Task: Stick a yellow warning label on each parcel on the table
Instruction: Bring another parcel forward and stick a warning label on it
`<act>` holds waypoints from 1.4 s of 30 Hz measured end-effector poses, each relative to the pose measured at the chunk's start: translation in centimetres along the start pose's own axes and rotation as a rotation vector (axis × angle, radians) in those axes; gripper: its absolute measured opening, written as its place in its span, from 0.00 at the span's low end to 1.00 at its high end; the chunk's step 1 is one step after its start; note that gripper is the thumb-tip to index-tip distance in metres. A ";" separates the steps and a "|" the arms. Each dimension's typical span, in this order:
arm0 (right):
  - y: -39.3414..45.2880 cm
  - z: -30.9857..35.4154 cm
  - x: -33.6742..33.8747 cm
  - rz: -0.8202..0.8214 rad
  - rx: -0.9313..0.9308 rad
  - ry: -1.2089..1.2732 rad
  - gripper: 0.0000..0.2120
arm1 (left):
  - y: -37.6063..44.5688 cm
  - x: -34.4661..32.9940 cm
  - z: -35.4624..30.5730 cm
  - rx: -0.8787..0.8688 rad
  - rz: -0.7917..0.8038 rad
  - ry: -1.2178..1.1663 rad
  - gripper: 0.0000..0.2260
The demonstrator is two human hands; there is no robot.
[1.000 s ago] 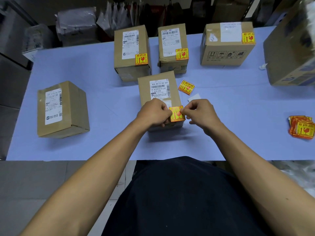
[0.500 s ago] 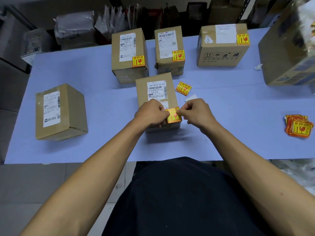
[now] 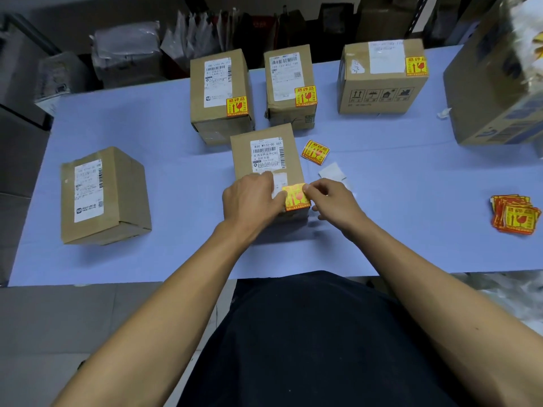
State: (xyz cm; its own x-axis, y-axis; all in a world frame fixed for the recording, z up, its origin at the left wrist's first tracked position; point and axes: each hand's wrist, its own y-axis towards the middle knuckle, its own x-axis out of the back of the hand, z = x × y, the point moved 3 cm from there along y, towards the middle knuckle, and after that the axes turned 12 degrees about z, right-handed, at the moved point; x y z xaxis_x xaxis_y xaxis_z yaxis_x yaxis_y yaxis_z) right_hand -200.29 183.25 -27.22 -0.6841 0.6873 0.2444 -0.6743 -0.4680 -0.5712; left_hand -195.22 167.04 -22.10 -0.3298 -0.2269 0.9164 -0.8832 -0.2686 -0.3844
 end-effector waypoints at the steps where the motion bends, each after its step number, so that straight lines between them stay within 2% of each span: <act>1: 0.2 0.1 -0.4 -0.012 0.011 -0.012 0.17 | -0.2 -0.3 0.5 -0.027 -0.049 0.002 0.16; 4: 0.8 0.9 -1.8 -0.004 0.034 -0.064 0.26 | -0.2 -2.0 1.9 -0.071 -0.082 0.005 0.26; 7: 1.2 0.5 -2.8 0.013 0.072 -0.118 0.31 | -0.2 -3.9 2.6 -0.015 0.055 -0.083 0.30; 10: 1.2 -1.1 -3.0 0.071 0.103 -0.145 0.31 | -0.2 -4.8 2.7 -0.035 0.072 -0.166 0.31; 13: 0.1 -0.3 -2.6 0.124 0.091 -0.080 0.24 | 0.0 -4.9 3.2 -0.079 0.050 -0.264 0.33; 15: 0.4 -0.1 -2.3 0.160 0.054 0.047 0.24 | 0.2 -4.6 3.5 -0.079 0.024 -0.437 0.32; 17: 1.5 0.4 -1.8 0.113 0.010 0.113 0.35 | 0.4 -3.9 3.7 -0.030 -0.046 -0.639 0.30; 20: 3.5 1.3 -1.4 0.095 -0.025 0.161 0.42 | 1.2 -2.9 4.2 0.146 -0.107 -0.904 0.31; 22: 4.8 1.6 -1.5 0.104 -0.046 0.197 0.48 | 2.3 -3.2 4.9 0.276 -0.051 -1.157 0.32; 24: 6.7 1.0 -1.8 0.127 -0.033 0.227 0.53 | 3.1 -3.7 5.3 0.331 0.029 -1.391 0.33; 26: 8.2 0.3 -2.2 0.157 -0.043 0.259 0.56 | 3.3 -3.9 5.2 0.303 0.093 -1.459 0.25; 28: 7.6 1.1 -2.6 0.158 -0.051 0.283 0.52 | 3.3 -3.9 4.9 0.259 0.101 -1.463 0.18; 32: 6.3 2.5 -4.3 0.129 -0.067 0.307 0.39 | 2.5 -3.9 5.5 0.232 0.097 -1.513 0.17; 39: 6.8 5.7 -10.6 0.122 -0.060 0.154 0.46 | 0.6 -3.1 12.8 0.238 0.068 -1.549 0.15; 41: 6.7 7.9 -12.9 0.116 -0.023 0.082 0.41 | -0.1 -2.5 15.6 0.235 0.049 -1.579 0.16; 42: 6.5 9.2 -14.1 0.114 0.011 0.051 0.35 | -0.3 -2.2 17.0 0.235 0.040 -1.584 0.16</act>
State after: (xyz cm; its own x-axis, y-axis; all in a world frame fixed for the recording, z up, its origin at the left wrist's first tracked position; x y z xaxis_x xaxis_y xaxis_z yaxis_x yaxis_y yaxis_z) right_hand -197.61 165.42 -27.16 -0.7416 0.6565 0.1381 -0.5962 -0.5507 -0.5841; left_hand -188.54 151.73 -25.88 0.4441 -0.8931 -0.0714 -0.7650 -0.3365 -0.5491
